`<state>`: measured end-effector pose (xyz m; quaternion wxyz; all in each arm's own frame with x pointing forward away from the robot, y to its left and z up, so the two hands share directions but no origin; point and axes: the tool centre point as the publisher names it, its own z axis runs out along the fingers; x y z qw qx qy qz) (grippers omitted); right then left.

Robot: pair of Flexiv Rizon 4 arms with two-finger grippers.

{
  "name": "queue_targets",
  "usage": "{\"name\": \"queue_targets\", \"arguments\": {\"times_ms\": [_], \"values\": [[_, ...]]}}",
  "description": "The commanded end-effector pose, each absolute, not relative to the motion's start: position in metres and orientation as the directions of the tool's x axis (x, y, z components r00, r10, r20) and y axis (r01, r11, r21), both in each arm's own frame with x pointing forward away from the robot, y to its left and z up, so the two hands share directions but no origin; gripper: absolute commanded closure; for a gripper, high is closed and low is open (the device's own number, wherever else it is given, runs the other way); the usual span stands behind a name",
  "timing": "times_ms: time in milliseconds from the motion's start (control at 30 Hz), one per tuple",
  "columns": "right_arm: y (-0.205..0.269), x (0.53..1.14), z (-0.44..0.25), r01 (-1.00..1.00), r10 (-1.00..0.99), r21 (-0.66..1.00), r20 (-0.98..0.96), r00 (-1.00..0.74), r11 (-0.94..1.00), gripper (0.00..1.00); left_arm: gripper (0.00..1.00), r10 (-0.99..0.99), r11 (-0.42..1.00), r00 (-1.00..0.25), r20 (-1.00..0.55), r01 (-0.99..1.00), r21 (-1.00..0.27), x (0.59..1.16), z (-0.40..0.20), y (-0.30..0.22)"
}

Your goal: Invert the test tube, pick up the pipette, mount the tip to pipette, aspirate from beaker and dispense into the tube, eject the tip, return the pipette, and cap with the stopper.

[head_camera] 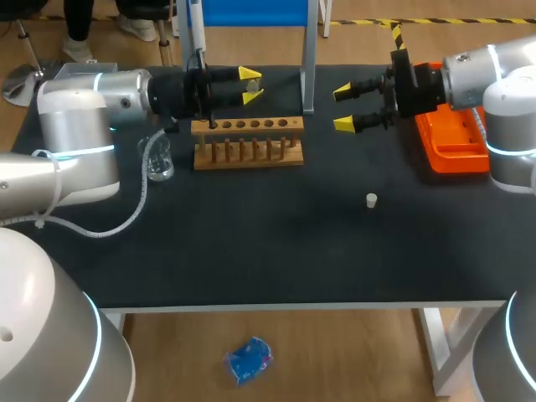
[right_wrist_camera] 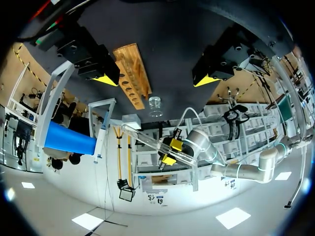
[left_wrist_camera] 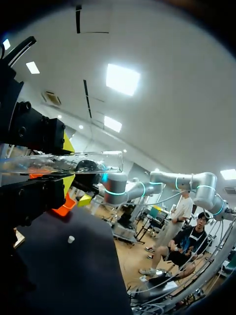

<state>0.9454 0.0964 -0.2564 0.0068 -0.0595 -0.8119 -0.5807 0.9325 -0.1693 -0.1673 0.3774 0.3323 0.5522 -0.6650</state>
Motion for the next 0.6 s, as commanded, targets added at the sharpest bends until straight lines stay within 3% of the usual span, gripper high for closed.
{"name": "queue_targets", "arguments": {"times_ms": [33, 367, 600], "values": [[0.096, 0.945, -0.257, 0.104, 0.09, 0.942, 0.08, -0.993, 0.318, 0.0, 1.0, -0.13, -0.117, -0.52, -0.844, 0.853, -0.508, 0.933, -0.164, -0.168], [0.096, 0.945, -0.257, 0.104, 0.09, 0.942, 0.08, -0.993, 0.318, 0.0, 1.0, -0.136, -0.202, -0.726, -0.674, 0.686, -0.699, 0.94, -0.145, -0.16], [0.096, 0.945, -0.257, 0.104, 0.09, 0.942, 0.08, -0.993, 0.318, 0.0, 1.0, -0.072, -0.139, -0.837, -0.543, 0.547, -0.825, 0.952, -0.148, -0.165]]}}
